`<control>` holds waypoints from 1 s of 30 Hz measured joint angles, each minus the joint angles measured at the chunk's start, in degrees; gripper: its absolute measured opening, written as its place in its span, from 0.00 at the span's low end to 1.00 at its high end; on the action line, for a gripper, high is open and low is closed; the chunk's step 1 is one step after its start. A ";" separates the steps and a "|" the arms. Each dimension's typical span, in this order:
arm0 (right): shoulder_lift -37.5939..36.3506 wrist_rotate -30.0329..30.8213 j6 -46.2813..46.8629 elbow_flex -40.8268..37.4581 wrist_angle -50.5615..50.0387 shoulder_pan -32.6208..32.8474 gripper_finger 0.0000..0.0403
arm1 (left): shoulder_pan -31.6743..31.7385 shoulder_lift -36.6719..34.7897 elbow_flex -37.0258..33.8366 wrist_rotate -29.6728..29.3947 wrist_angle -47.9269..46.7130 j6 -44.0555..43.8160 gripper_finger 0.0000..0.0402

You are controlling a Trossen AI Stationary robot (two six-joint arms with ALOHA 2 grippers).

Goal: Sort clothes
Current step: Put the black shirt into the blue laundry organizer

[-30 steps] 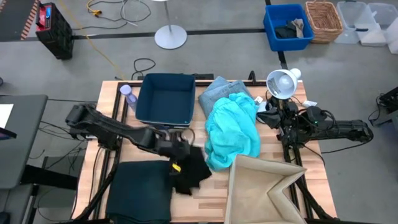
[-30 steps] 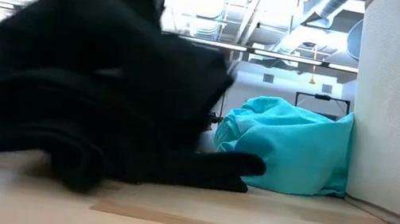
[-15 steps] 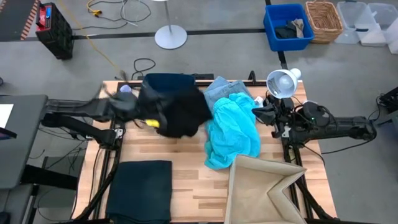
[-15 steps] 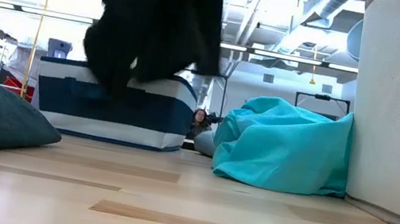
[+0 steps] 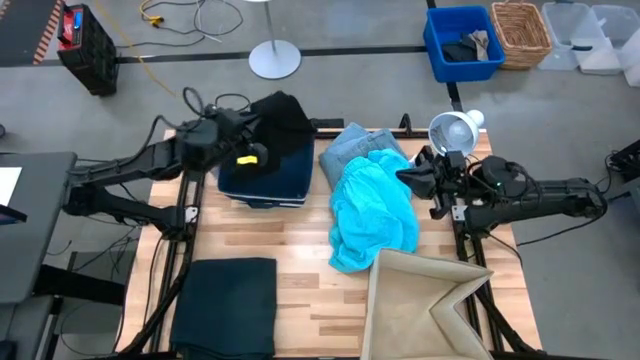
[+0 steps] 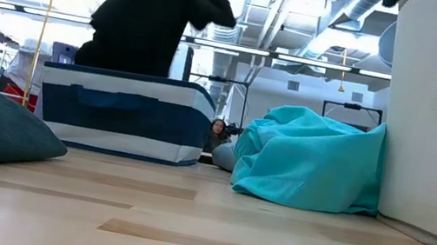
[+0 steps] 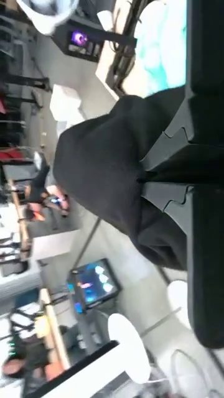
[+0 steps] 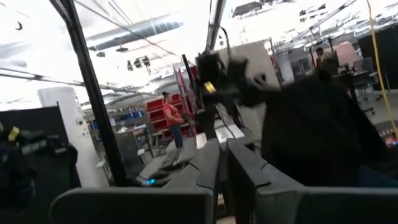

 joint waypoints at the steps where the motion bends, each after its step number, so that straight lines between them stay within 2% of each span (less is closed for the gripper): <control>1: 0.56 -0.02 -0.01 1.28 -0.18 0.02 0.12 | 0.55 0.50 0.00 1.23 -0.34 -1.09 0.02; 4: 2.33 -0.02 -0.91 6.07 0.00 0.00 0.12 | 1.57 2.17 0.00 7.56 0.67 -4.52 0.02; 6: 3.32 -0.04 -2.63 9.18 -0.01 0.00 0.12 | 1.62 3.44 0.00 9.50 2.07 -5.45 0.02; 9: 4.59 -0.07 -4.77 13.26 -0.79 0.00 0.12 | 1.60 5.00 0.00 9.34 1.34 -4.72 0.02; 14: 6.42 -0.14 -4.92 19.19 -7.34 -0.04 0.12 | 2.54 7.04 0.00 4.66 -3.84 -3.64 0.02; 19: 9.51 -0.17 -5.43 23.78 -12.00 -0.05 0.12 | 4.98 6.97 0.00 3.36 -8.73 -10.86 0.02; 22: 12.84 -0.17 -8.97 28.19 -18.58 -0.06 0.13 | 6.99 6.90 0.00 3.79 -14.44 -13.86 0.02; 24: 16.12 -0.15 -10.29 32.24 -25.91 -0.05 0.14 | 8.54 7.18 0.00 6.42 -18.09 -15.35 0.05; 30: 26.44 -0.04 -12.46 42.39 -41.69 -0.04 0.18 | 10.56 8.87 0.02 12.68 -23.58 -17.12 0.21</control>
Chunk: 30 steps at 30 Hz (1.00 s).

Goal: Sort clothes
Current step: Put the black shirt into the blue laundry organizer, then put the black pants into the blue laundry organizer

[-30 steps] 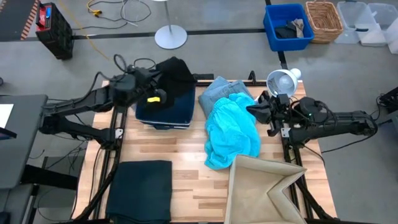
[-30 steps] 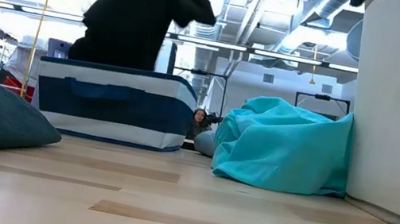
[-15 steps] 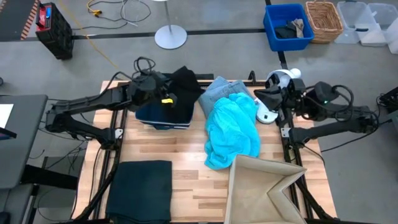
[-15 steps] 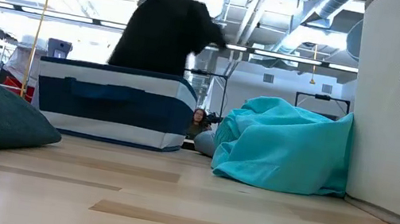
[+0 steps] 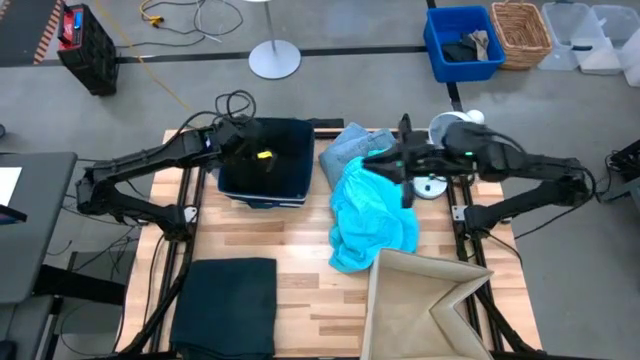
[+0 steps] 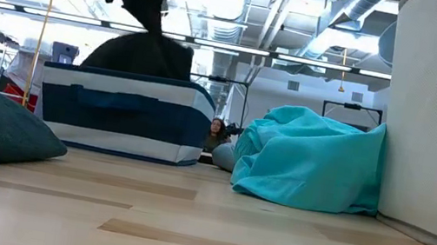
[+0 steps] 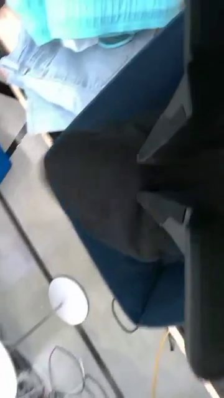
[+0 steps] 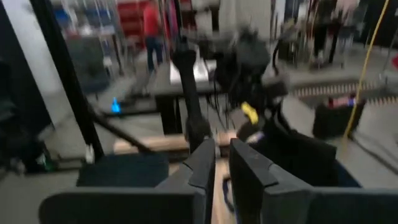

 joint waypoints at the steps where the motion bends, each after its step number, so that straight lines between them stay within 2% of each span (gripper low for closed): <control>1: 1.34 0.00 0.02 0.95 -1.74 -0.01 0.20 | 0.01 0.04 0.00 0.93 -0.41 0.21 0.24; 4: 4.44 -0.06 0.05 3.40 -7.24 -0.01 0.24 | 0.02 -0.07 0.05 5.41 0.38 1.22 0.36; 8: 7.31 -0.28 0.30 6.36 -13.13 -0.57 0.32 | -0.29 -1.03 0.04 17.12 -1.10 -0.38 0.49; 11: 7.80 -0.70 3.59 9.27 -14.49 -1.42 0.37 | -2.45 -2.23 1.33 30.22 -4.21 -0.78 0.53; 14: 7.63 -2.53 5.51 11.81 -14.81 -2.85 0.41 | -7.36 -2.37 2.70 37.05 -11.05 0.74 0.52; 18: 6.89 -3.15 5.18 14.26 -16.65 -3.72 0.42 | -15.06 -2.32 3.07 39.63 -22.02 0.68 0.49; 22: 6.01 -2.92 3.07 14.68 -16.96 -3.76 0.42 | -21.98 -2.26 0.91 39.30 -26.84 -3.58 0.49; 30: 6.05 -1.64 3.35 14.61 -15.46 -5.06 0.42 | -32.97 -1.71 -6.77 43.17 -27.78 -13.73 0.67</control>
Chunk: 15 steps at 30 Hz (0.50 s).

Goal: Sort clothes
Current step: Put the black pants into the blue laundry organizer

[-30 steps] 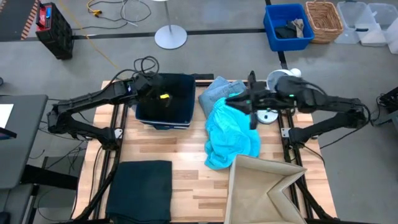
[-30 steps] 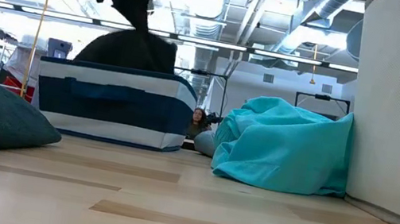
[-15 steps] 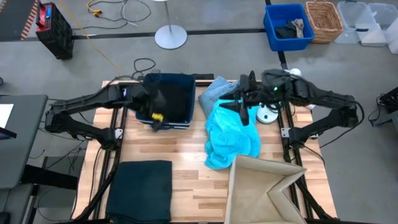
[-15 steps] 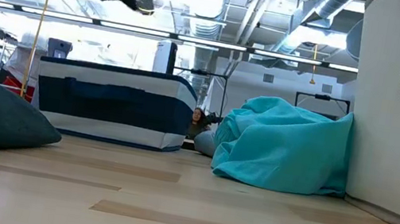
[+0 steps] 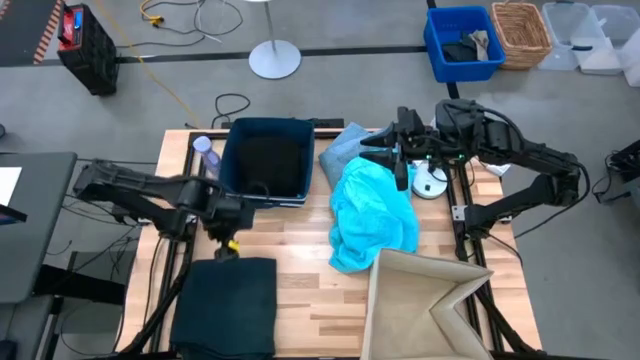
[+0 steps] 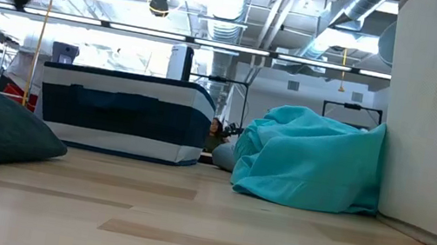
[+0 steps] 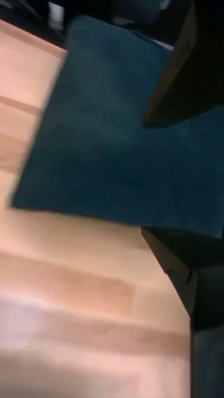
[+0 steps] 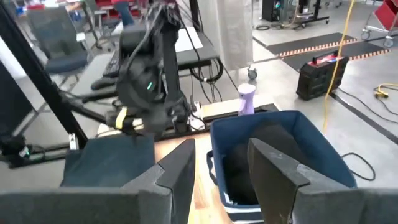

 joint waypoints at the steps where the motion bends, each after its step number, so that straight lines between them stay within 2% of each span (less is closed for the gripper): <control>1: 0.00 -0.02 0.37 0.00 0.25 0.02 0.42 | -1.20 0.20 -0.96 -0.13 0.42 -1.05 0.69; 5: 0.00 -0.04 3.07 0.00 0.72 0.05 0.42 | -5.17 0.32 -5.32 -3.17 4.76 -5.45 0.75; 11: 0.00 -0.04 4.77 0.00 0.86 0.22 0.42 | -9.35 0.68 -14.96 -3.94 20.77 -7.83 0.76; 15: 0.00 -0.04 4.83 0.00 2.57 1.28 0.42 | -10.13 2.46 -18.22 -5.02 20.66 -9.42 0.76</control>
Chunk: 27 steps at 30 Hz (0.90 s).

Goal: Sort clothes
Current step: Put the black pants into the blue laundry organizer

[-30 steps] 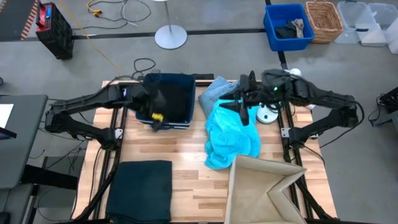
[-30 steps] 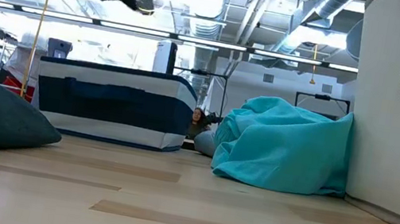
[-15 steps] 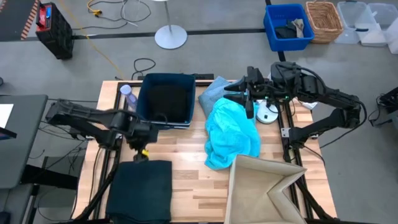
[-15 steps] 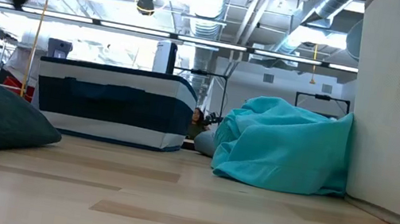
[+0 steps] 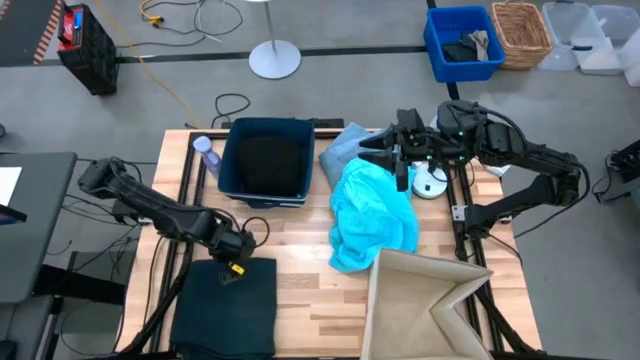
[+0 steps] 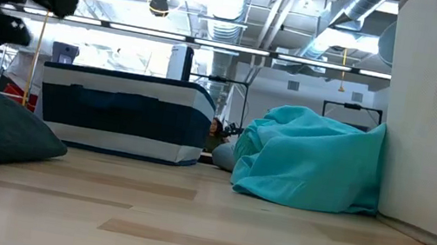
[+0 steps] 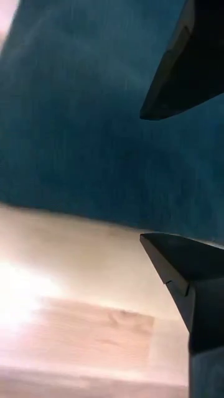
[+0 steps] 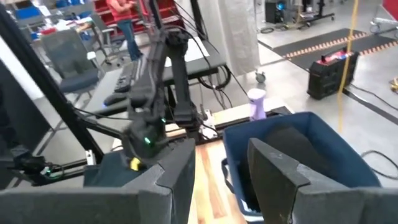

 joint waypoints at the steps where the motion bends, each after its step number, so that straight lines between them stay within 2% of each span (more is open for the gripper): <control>1: 0.00 0.00 0.00 -0.02 0.59 0.22 0.42 | 0.02 0.42 -0.12 -0.53 0.06 -0.09 0.76; 6: 0.02 0.00 -0.47 -0.04 6.88 1.92 0.42 | 0.32 3.84 -2.33 0.13 2.52 3.36 0.76; 9: 0.02 0.00 -2.04 -0.04 9.03 3.29 0.42 | 1.28 6.76 -4.22 3.93 6.04 4.37 0.76; 14: 0.02 -0.02 -4.00 -0.04 8.05 5.28 0.42 | 1.38 13.14 -6.18 8.27 13.03 7.88 0.76; 18: 0.06 0.00 -6.58 -0.06 6.78 6.21 0.42 | 1.44 18.06 -6.11 9.09 12.48 9.20 0.74; 22: 0.07 -0.02 -4.47 -0.07 6.94 5.86 0.42 | 1.48 19.52 -5.90 9.48 11.60 10.13 0.58; 27: 0.04 0.01 -2.05 -0.07 6.82 5.09 0.42 | 2.65 17.53 -6.41 9.70 12.09 9.67 0.22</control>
